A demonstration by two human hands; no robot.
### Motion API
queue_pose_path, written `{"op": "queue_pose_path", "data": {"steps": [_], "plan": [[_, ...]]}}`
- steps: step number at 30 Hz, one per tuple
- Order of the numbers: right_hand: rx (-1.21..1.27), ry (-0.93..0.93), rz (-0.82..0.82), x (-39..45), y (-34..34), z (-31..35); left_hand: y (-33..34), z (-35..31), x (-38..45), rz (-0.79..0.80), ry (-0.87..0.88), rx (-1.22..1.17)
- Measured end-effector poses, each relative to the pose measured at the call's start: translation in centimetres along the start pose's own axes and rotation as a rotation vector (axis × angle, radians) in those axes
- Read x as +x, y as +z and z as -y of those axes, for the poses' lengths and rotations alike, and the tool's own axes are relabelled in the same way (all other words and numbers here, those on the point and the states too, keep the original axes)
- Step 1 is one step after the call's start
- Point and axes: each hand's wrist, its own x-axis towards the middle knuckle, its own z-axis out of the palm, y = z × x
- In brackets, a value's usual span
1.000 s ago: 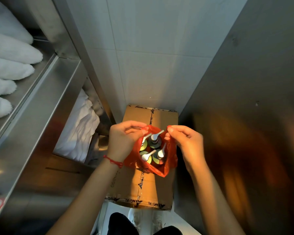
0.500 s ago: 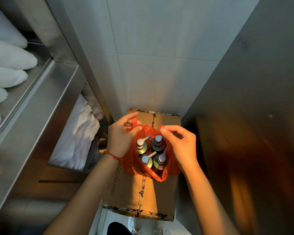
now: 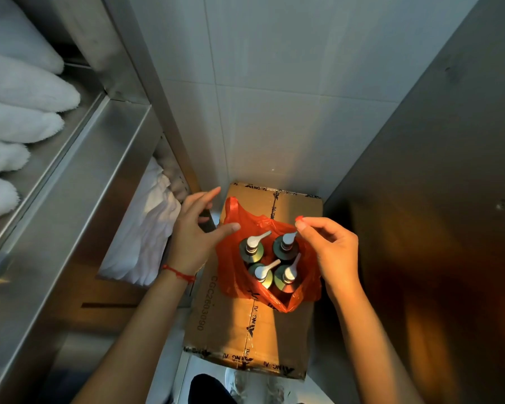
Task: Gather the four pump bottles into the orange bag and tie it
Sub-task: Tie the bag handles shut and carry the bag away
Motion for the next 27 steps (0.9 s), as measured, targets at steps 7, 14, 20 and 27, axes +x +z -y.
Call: {"op": "queue_pose_path", "data": {"steps": [7, 14, 20, 27], "plan": [[-0.084, -0.155, 0.001, 0.2, -0.4, -0.4, 1.0, -0.4, 2.7, 0.351, -0.084, -0.152], [-0.020, -0.059, 0.050, 1.0, -0.5, -0.3, 2.6, 0.3, 3.2, 0.353, -0.120, -0.110], [-0.028, -0.046, 0.071, 1.3, 0.5, -0.4, 5.6, -0.6, 2.4, 0.377, -0.163, -0.221], [0.015, -0.015, 0.154, 0.6, 1.4, -1.1, 8.5, -1.3, 2.2, 0.393, -0.202, -0.198]]}}
